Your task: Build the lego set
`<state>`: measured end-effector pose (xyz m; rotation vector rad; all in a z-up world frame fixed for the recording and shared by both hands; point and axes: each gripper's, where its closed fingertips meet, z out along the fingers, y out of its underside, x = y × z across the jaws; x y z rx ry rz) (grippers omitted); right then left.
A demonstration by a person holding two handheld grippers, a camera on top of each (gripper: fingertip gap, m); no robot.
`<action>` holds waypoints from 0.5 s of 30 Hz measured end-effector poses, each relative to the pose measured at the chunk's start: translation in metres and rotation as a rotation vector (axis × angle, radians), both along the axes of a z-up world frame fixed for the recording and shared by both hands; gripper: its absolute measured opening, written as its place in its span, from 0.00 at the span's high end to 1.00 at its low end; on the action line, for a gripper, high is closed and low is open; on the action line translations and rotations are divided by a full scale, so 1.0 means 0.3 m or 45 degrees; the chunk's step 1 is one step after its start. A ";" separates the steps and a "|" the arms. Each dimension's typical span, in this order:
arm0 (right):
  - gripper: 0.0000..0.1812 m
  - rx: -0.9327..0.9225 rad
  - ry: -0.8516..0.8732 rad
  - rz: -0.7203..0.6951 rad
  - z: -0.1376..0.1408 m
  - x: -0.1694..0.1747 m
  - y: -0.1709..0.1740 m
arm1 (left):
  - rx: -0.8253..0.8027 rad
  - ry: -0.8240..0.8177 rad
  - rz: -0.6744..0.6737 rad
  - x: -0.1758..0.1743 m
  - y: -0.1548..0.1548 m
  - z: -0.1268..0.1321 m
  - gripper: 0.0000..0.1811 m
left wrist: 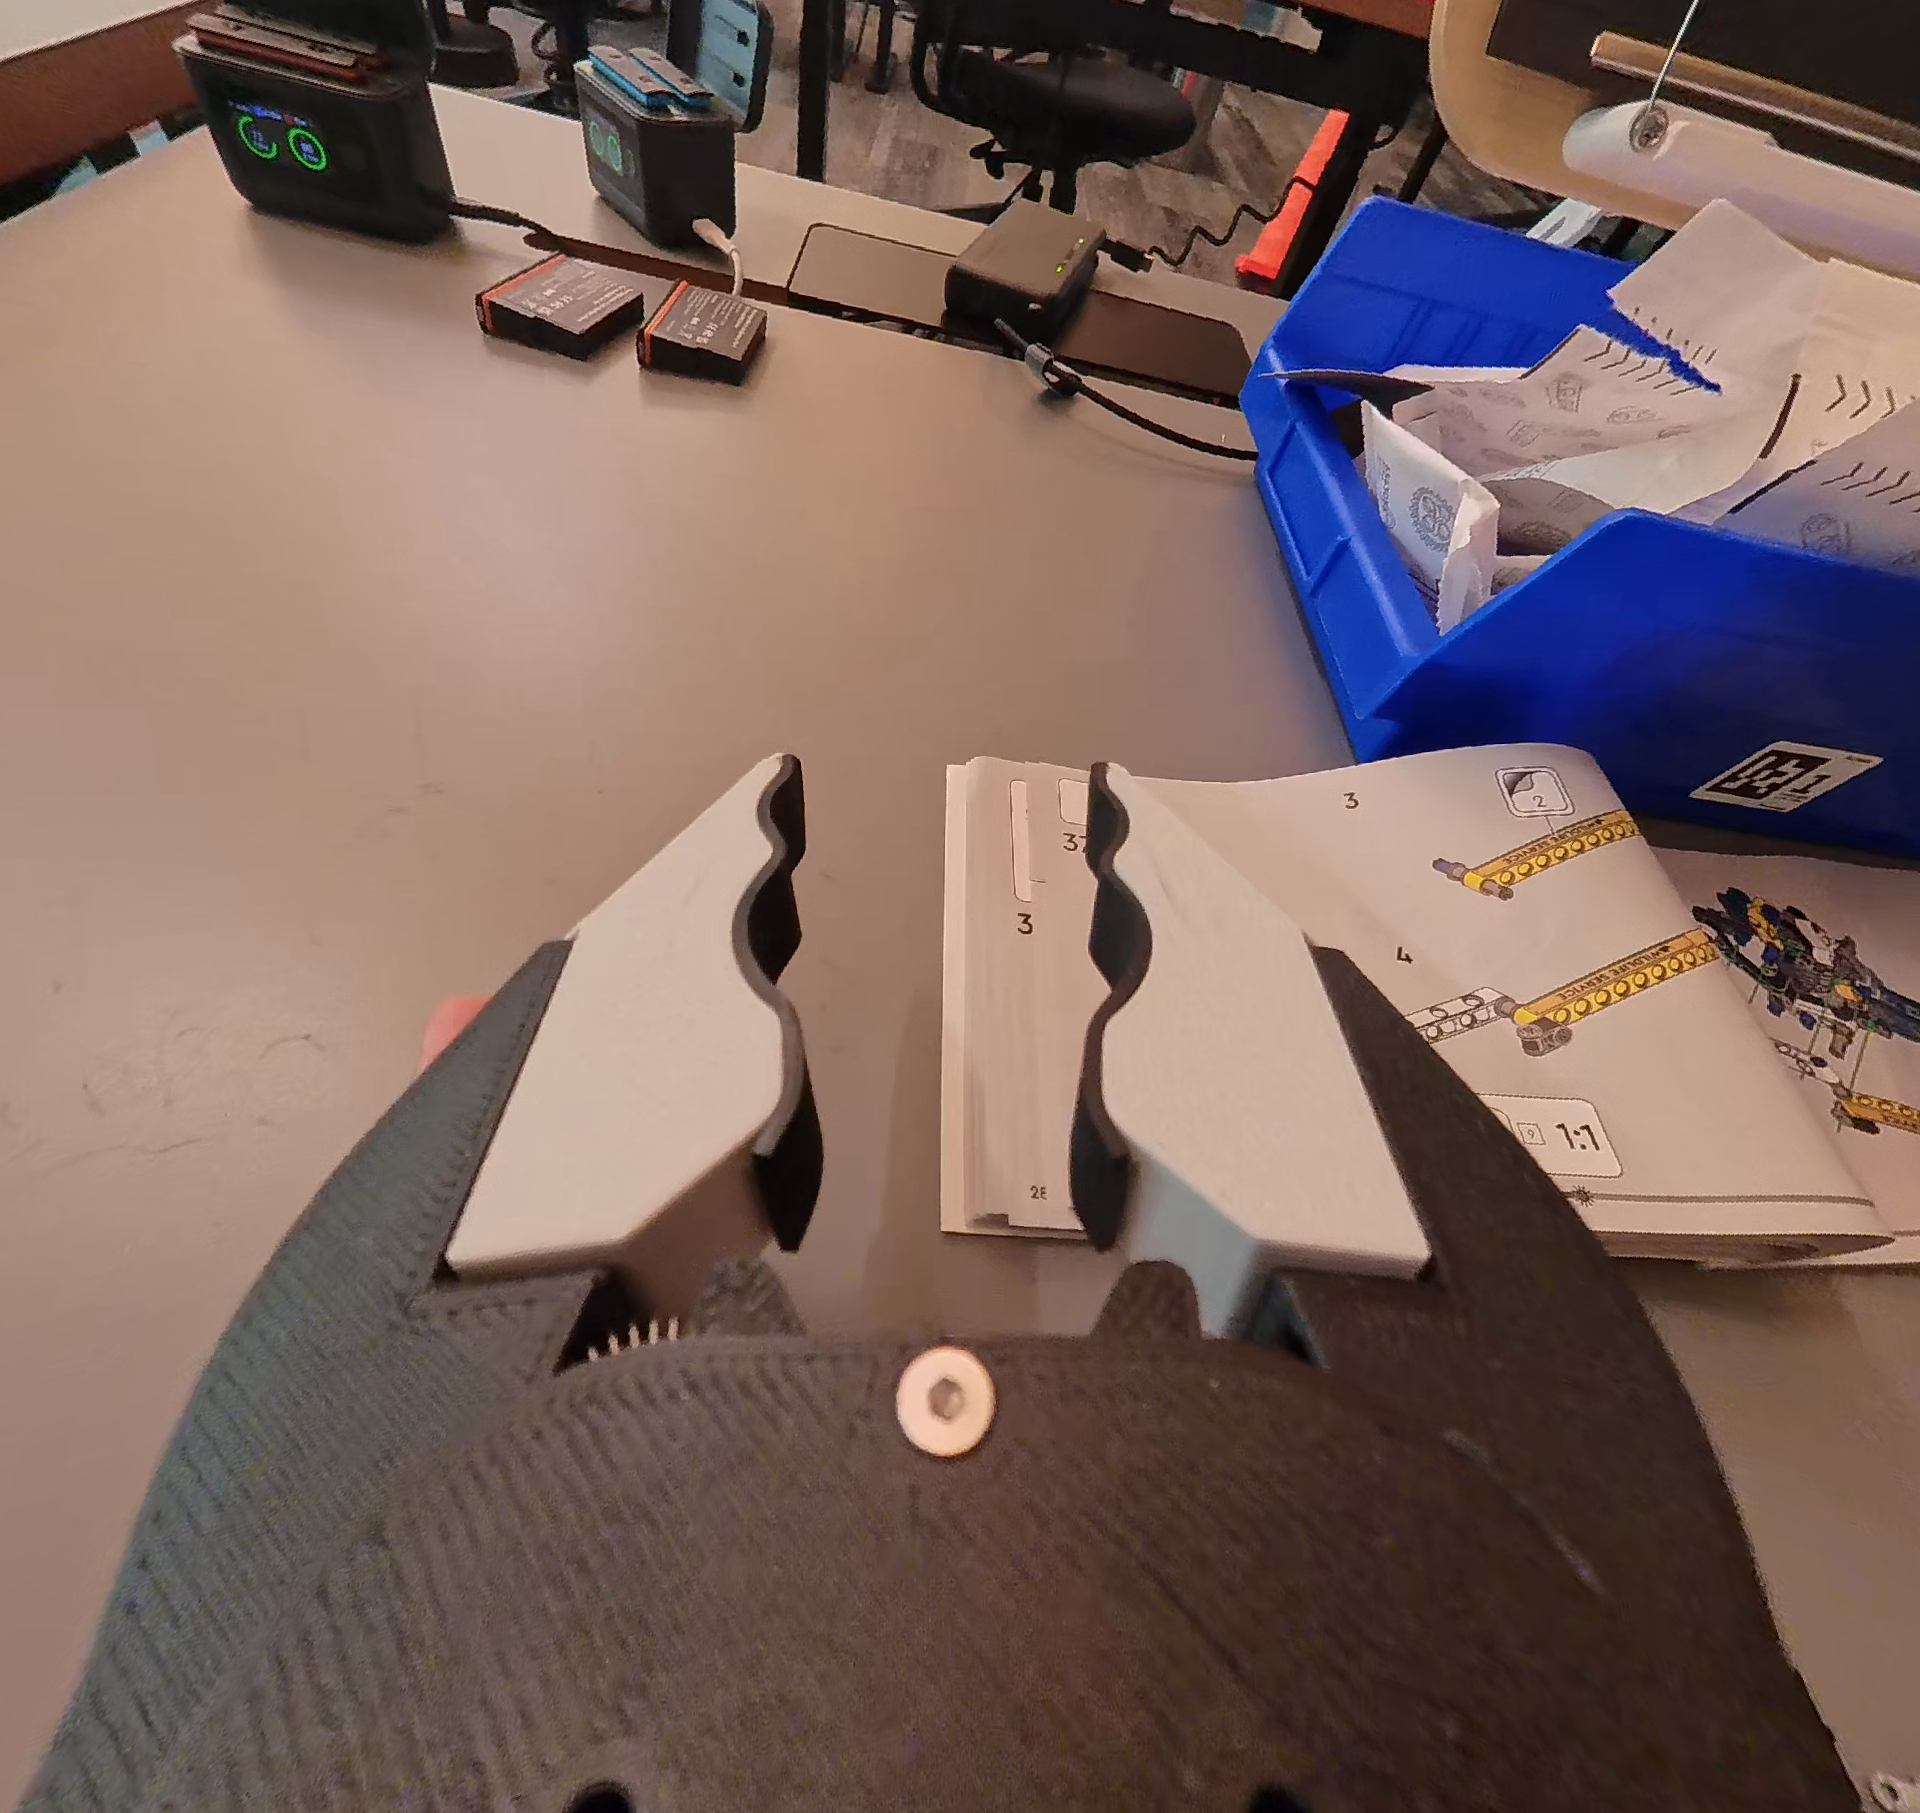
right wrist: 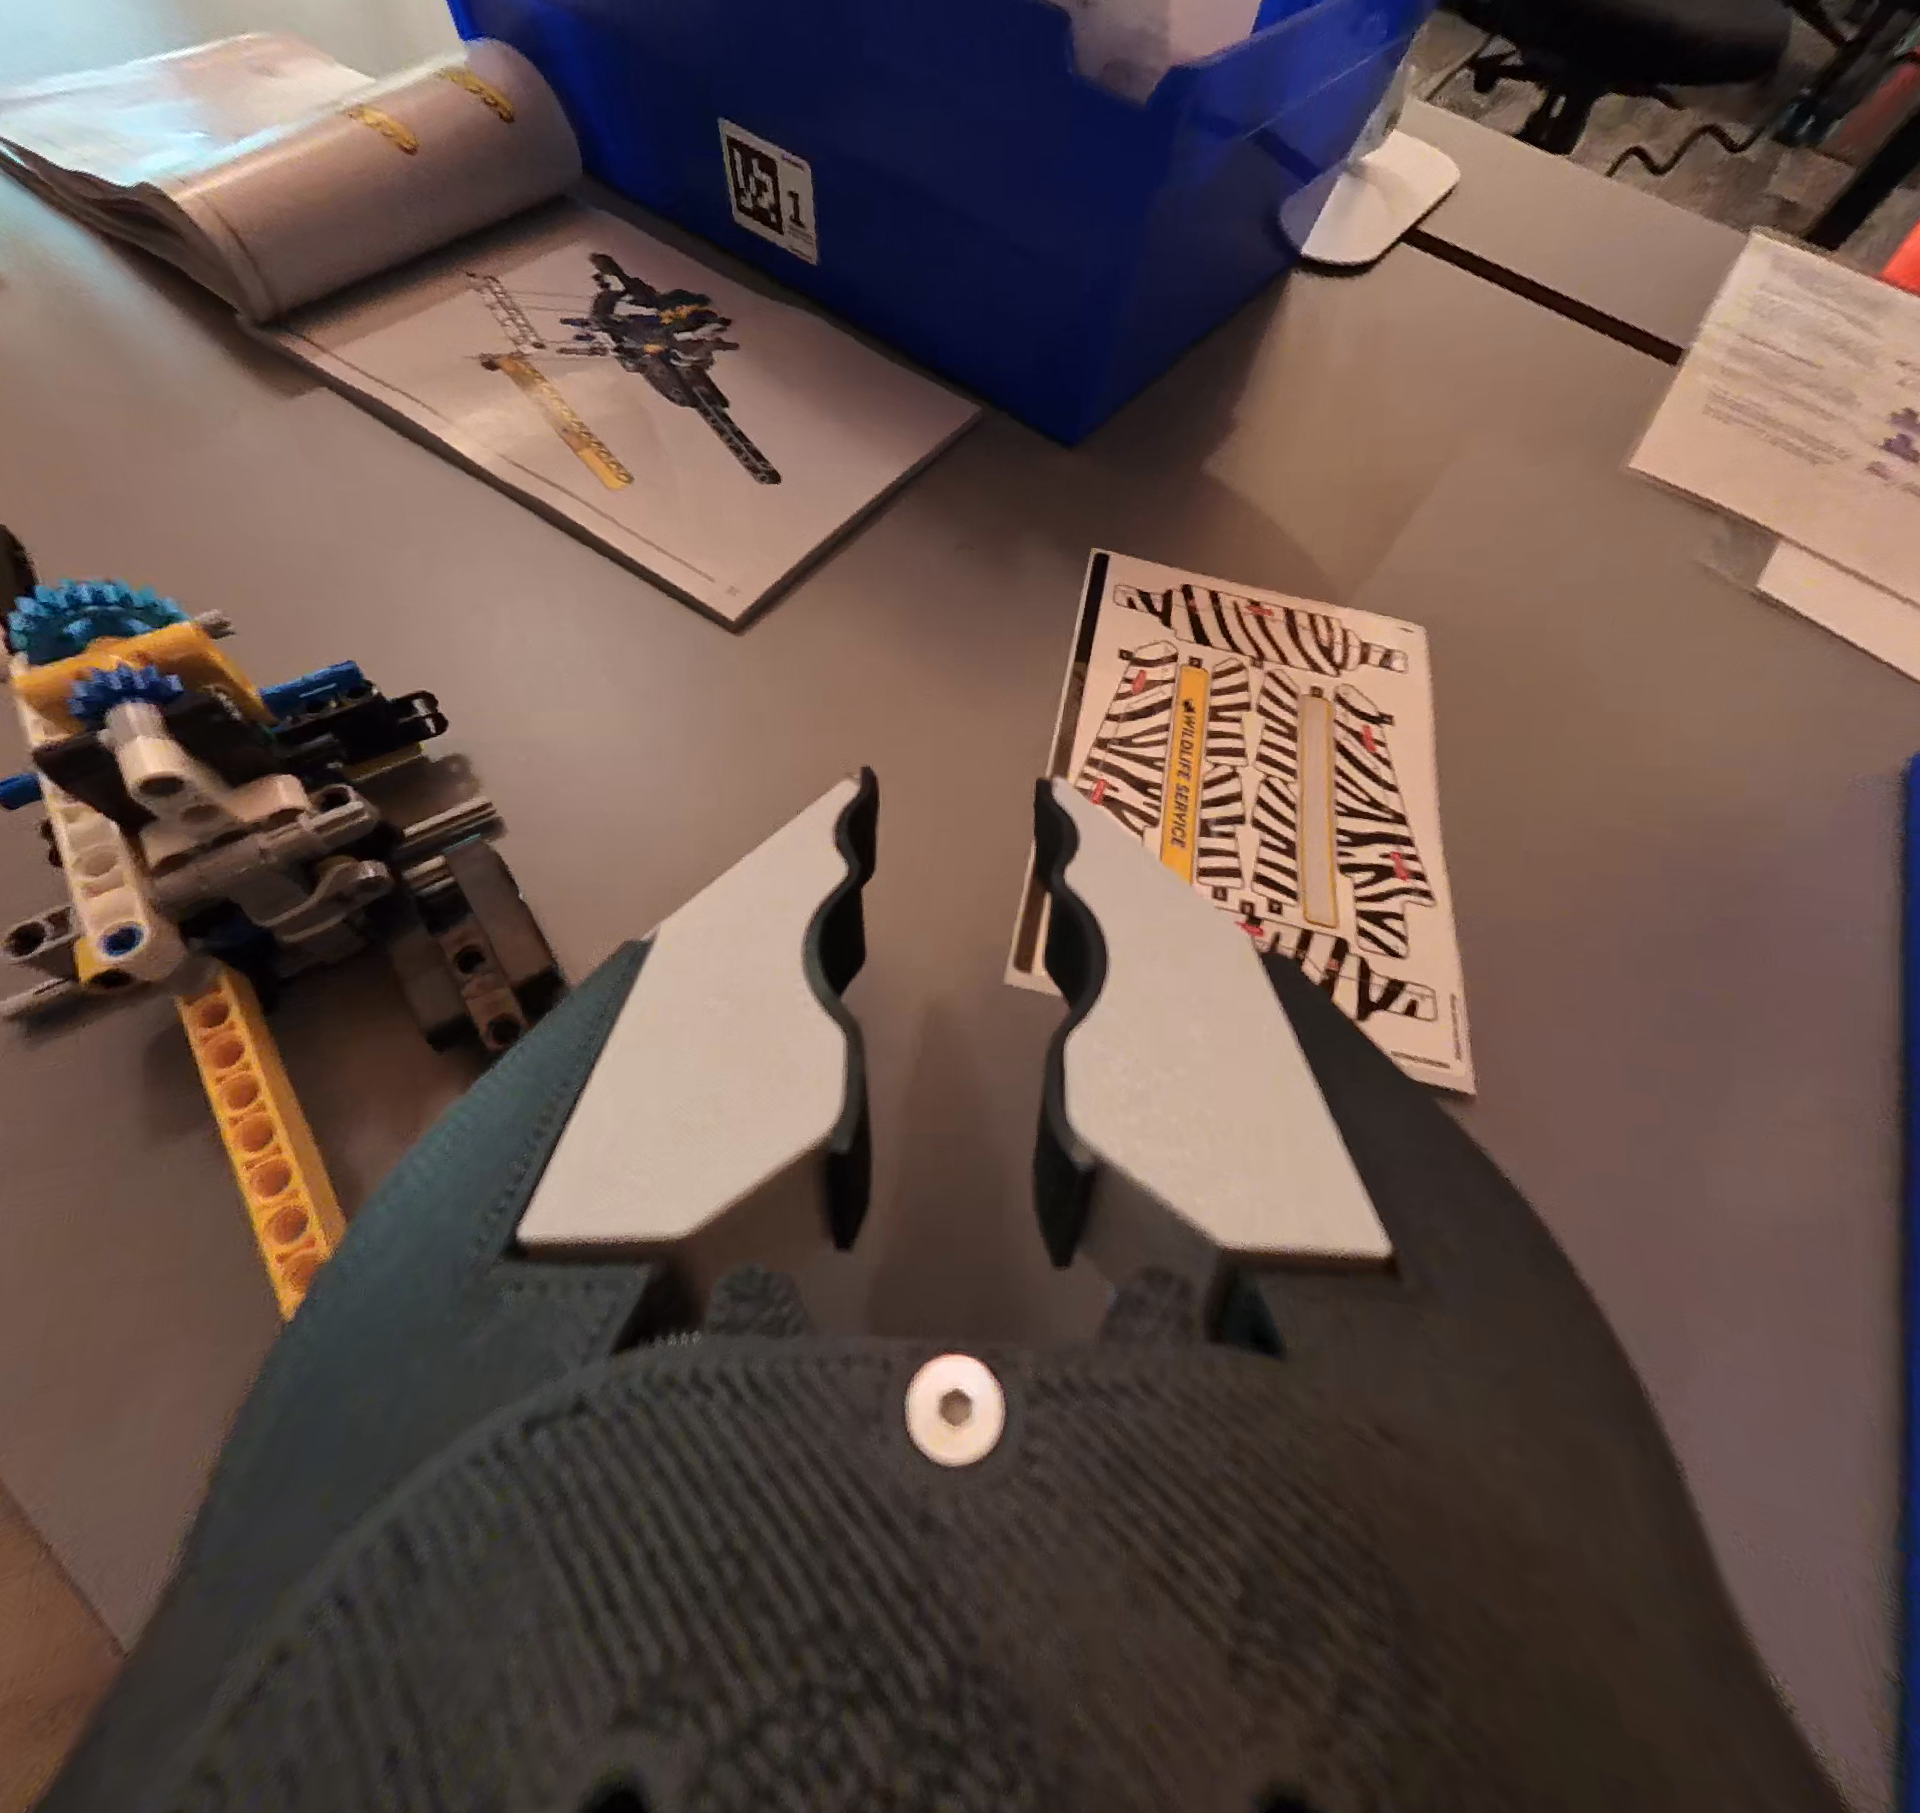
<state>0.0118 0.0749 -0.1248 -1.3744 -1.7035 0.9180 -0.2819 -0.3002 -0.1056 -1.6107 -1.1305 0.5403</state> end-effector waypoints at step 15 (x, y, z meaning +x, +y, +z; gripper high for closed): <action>0.82 -0.133 0.217 0.001 0.119 0.013 -0.021 | 0.080 -0.011 -0.070 0.035 -0.001 0.009 0.76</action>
